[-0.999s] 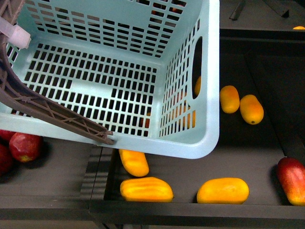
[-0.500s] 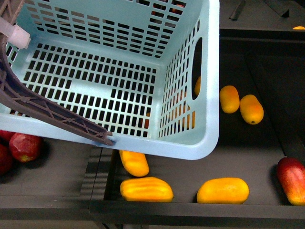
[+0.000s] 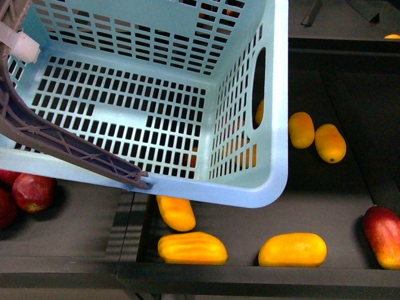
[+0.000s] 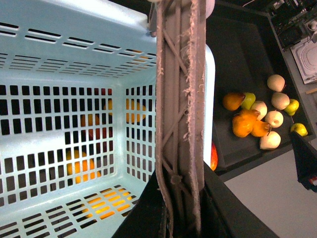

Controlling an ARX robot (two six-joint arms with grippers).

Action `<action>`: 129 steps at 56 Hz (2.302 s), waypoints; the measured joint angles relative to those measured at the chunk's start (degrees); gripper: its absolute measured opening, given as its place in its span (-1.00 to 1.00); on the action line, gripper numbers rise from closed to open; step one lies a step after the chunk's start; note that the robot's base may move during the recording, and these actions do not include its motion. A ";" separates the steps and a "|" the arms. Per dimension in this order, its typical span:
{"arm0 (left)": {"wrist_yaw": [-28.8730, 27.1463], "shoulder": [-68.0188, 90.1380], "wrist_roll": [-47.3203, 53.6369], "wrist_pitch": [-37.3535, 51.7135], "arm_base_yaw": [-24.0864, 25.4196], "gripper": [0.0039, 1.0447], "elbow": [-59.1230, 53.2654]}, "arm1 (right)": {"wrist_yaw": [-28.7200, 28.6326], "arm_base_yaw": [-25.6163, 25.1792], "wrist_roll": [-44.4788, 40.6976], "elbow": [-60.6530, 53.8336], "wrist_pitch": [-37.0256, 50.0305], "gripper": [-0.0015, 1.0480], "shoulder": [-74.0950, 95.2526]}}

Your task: Pick mango and avocado into basket

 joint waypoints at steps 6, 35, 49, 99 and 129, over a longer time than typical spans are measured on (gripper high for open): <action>-0.04 0.00 0.02 0.00 0.00 -0.78 0.00 | -1.29 -0.20 -1.86 2.91 3.58 0.85 7.91; -0.04 0.00 0.00 0.00 0.00 -0.78 0.00 | -0.39 -4.33 -8.35 17.55 11.13 0.85 44.15; 0.00 0.00 0.00 0.00 0.00 -0.78 0.00 | -1.70 -7.67 -10.21 21.22 10.54 0.85 53.72; -0.02 0.00 0.02 0.00 0.00 -0.78 0.00 | -0.46 -7.39 -10.80 21.81 13.22 0.85 65.99; -0.02 0.02 0.02 0.00 0.00 -0.78 0.00 | 1.57 -4.07 -8.13 20.72 15.74 0.85 69.35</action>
